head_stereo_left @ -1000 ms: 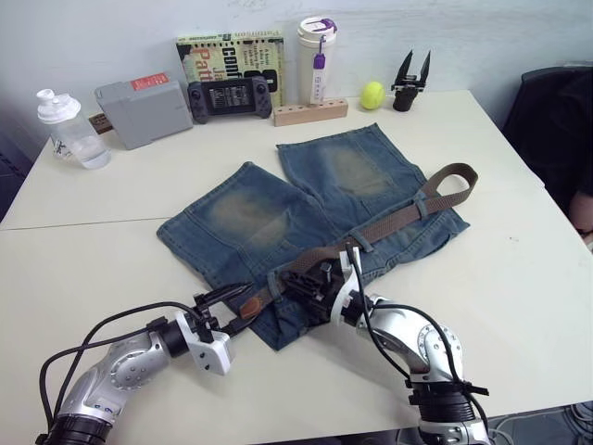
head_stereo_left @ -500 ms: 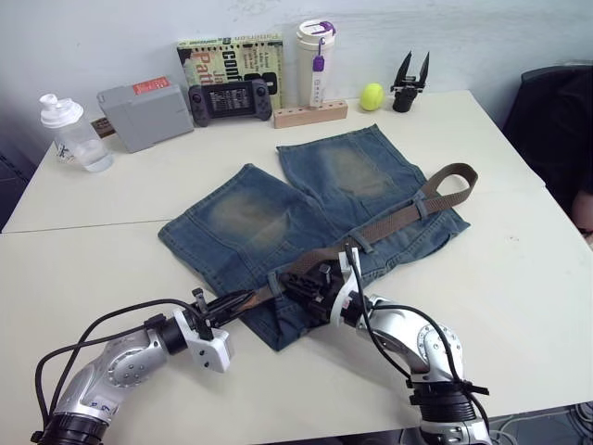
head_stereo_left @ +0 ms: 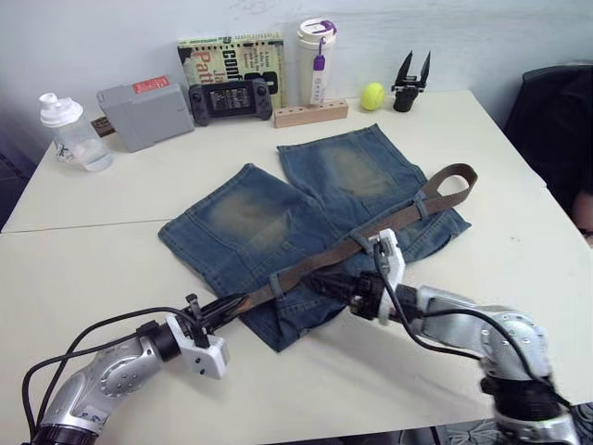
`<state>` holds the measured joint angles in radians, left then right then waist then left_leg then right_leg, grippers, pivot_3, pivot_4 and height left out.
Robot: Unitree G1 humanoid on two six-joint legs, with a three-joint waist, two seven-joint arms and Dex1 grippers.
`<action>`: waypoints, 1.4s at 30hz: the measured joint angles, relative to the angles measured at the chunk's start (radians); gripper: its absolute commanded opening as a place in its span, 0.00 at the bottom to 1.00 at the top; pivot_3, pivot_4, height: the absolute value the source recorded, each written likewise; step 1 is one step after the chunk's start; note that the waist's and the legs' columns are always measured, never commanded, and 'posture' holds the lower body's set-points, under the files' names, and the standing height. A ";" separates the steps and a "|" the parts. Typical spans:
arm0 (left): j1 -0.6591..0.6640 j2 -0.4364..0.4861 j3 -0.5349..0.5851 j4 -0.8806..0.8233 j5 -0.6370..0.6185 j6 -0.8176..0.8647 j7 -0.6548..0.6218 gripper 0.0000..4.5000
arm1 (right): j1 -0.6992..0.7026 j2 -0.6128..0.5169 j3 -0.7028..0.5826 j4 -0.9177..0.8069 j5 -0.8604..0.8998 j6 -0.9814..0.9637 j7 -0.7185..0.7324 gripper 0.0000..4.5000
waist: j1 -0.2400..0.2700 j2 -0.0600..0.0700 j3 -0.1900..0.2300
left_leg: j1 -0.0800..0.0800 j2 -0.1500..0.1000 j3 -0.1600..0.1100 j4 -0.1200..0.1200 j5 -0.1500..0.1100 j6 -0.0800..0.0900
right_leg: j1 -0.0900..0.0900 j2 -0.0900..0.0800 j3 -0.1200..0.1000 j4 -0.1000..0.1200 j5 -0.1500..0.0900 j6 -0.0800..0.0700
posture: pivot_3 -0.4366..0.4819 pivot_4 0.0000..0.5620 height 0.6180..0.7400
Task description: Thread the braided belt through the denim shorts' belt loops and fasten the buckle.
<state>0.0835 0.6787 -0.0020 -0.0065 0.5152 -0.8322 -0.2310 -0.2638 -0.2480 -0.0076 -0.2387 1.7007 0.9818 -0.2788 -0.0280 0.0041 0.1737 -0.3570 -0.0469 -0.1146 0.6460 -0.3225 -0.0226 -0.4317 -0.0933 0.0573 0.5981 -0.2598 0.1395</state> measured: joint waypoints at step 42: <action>0.262 0.610 0.123 0.837 0.282 -0.353 0.820 1.00 | 0.002 -0.303 0.410 -0.218 -1.124 -0.152 0.598 0.47 | 0.002 -0.016 -0.007 | 0.035 0.026 0.016 -0.005 -0.017 -0.013 | 0.022 0.011 -0.017 0.007 -0.013 -0.016 | 0.48 0.27 0.80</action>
<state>0.3452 1.2887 0.1208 0.8307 0.7967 -1.1853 0.5894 -0.2617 -0.5510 0.4025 -0.4566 0.5769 0.8296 0.3195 -0.0260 -0.0122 0.1669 -0.3219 -0.0209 -0.0988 0.6415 -0.3391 -0.0352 -0.4096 -0.0825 0.0400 0.6047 -0.2730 0.1234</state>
